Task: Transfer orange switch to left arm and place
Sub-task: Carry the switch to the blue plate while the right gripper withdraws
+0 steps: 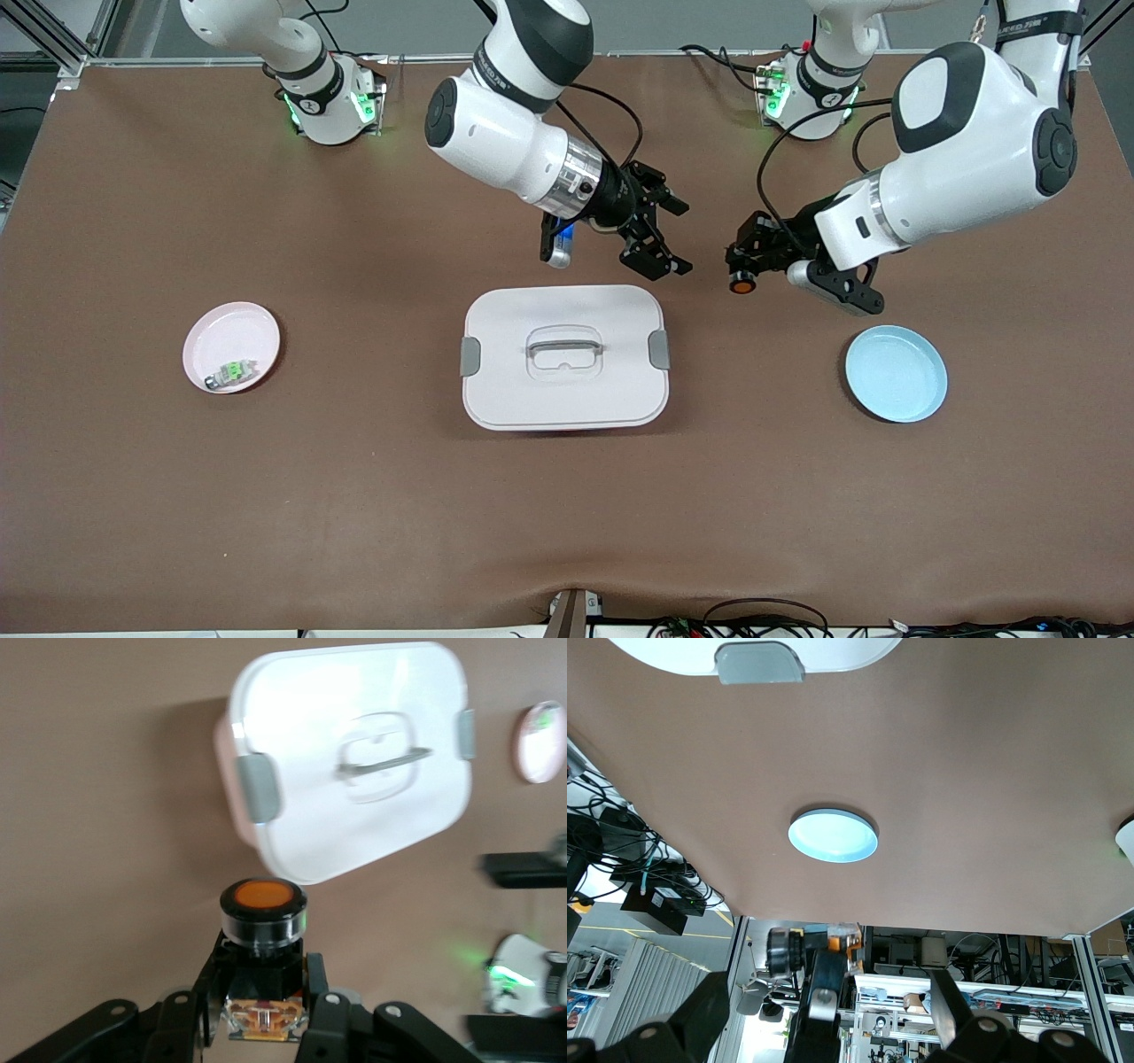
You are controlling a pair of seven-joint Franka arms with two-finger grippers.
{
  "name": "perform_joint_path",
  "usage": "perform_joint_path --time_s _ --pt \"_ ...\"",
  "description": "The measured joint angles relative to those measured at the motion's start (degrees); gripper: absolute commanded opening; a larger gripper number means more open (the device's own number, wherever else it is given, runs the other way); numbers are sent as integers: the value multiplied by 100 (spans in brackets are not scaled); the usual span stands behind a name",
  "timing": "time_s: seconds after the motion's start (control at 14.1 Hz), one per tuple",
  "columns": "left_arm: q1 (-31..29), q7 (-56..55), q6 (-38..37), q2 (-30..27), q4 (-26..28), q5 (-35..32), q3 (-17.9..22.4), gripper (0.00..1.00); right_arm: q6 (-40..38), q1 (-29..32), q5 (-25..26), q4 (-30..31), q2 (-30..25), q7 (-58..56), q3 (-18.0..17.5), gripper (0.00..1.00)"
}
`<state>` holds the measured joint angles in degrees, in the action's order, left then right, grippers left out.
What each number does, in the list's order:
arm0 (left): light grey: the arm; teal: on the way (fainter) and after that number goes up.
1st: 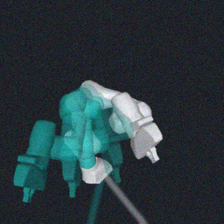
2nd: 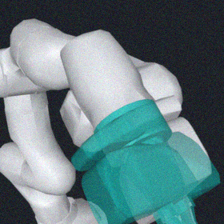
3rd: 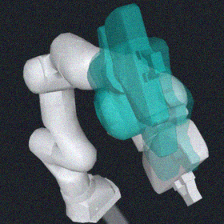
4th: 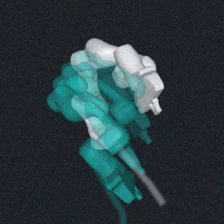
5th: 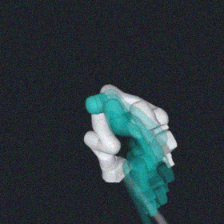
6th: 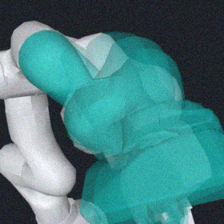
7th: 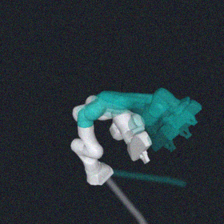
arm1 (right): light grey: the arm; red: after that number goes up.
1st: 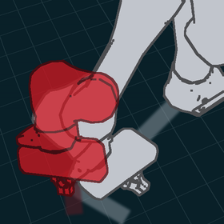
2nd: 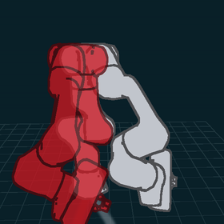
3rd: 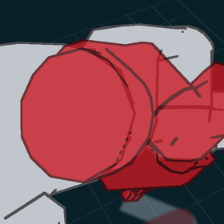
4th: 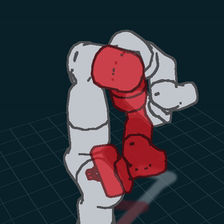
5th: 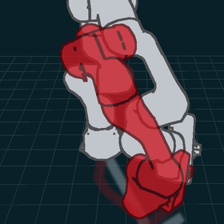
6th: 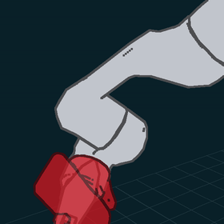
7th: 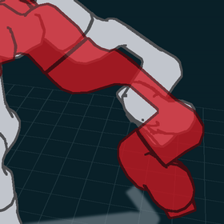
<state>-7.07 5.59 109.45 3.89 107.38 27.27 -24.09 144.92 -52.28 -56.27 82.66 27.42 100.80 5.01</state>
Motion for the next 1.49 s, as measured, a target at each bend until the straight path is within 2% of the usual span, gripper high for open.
perform_joint_path --time_s 0.21,0.35,0.71,0.99,1.28,1.49 --pt "-341 543 -219 123 -15 -800 27 0 -159 51 6 -79 -71 -1 79 100" --pt "-562 1073 -247 320 -20 -1361 39 0 -623 169 92 -109 -250 -14 172 100" --pt "-746 2124 -245 967 -343 -2958 46 0 -2420 754 1354 -135 -1002 -350 231 100" --pt "-963 2996 -151 1478 -510 -3833 49 0 -3989 1364 1733 -130 -1524 -1669 248 100" --pt "-1303 4371 389 1996 -551 -4620 56 0 -5069 1756 2806 -98 -1827 -3389 253 100" --pt "-1326 5338 719 2289 -563 -5174 46 0 -5442 1890 3509 -7 -1929 -4561 251 100"
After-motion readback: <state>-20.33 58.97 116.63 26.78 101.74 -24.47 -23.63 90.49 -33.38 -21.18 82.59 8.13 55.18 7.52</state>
